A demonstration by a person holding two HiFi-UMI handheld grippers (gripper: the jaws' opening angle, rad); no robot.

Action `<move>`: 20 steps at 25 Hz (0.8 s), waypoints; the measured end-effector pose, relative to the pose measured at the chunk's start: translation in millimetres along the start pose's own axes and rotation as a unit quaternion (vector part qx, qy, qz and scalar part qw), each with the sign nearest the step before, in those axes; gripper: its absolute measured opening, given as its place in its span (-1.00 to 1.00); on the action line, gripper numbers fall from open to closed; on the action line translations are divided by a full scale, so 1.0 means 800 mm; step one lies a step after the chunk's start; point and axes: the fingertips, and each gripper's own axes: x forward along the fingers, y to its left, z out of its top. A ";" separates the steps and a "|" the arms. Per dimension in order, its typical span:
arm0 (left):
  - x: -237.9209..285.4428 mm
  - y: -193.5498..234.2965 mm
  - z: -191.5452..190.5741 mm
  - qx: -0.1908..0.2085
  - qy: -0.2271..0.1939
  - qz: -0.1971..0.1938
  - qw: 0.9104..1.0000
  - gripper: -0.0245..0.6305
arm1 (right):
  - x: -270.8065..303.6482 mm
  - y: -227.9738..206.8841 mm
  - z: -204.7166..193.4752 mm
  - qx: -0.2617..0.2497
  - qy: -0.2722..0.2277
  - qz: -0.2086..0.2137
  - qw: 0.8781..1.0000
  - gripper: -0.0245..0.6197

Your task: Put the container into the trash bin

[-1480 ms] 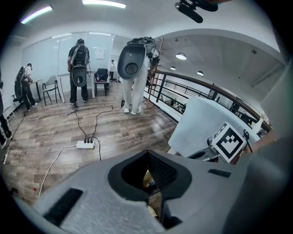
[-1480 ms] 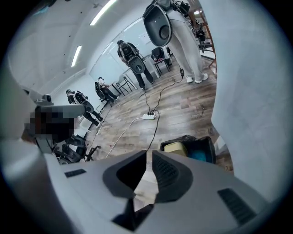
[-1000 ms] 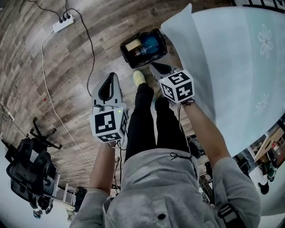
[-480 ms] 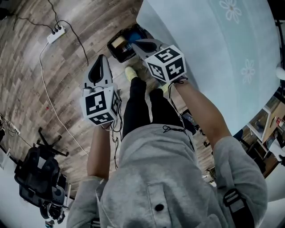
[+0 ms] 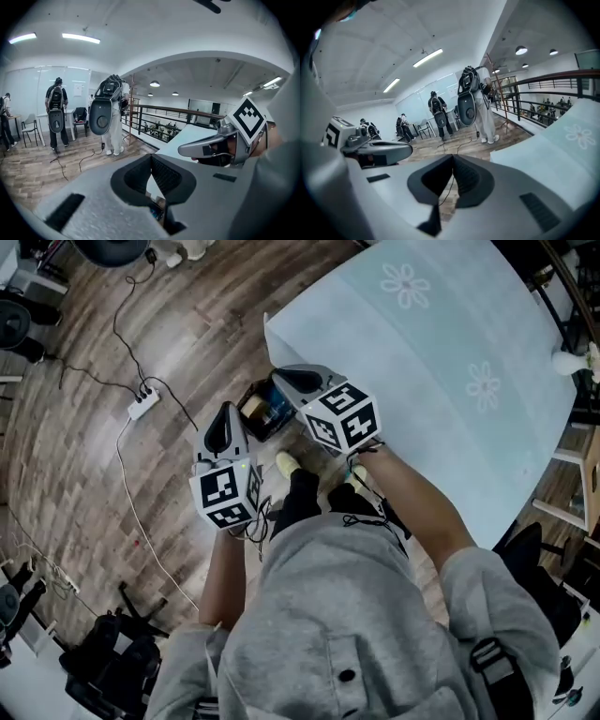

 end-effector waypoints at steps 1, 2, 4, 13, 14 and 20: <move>-0.001 -0.009 0.007 0.007 -0.004 -0.005 1.000 -0.86 | -0.011 -0.001 0.006 -0.001 -0.009 -0.006 1.000 -0.84; 0.000 -0.018 0.016 0.016 -0.010 -0.012 1.000 -0.86 | -0.022 -0.005 0.013 -0.004 -0.020 -0.013 1.000 -0.84; 0.006 -0.039 0.036 0.031 -0.024 -0.032 0.999 -0.86 | -0.048 -0.019 0.027 -0.007 -0.042 -0.033 0.999 -0.84; 0.030 -0.177 0.094 0.073 -0.058 -0.148 0.985 -0.86 | -0.221 -0.107 0.031 0.001 -0.103 -0.173 0.979 -0.83; 0.034 -0.201 0.095 0.079 -0.057 -0.165 0.981 -0.86 | -0.247 -0.119 0.024 0.005 -0.108 -0.192 0.975 -0.83; 0.045 -0.375 0.094 0.129 -0.052 -0.291 0.947 -0.86 | -0.427 -0.183 -0.049 0.064 -0.139 -0.329 0.932 -0.83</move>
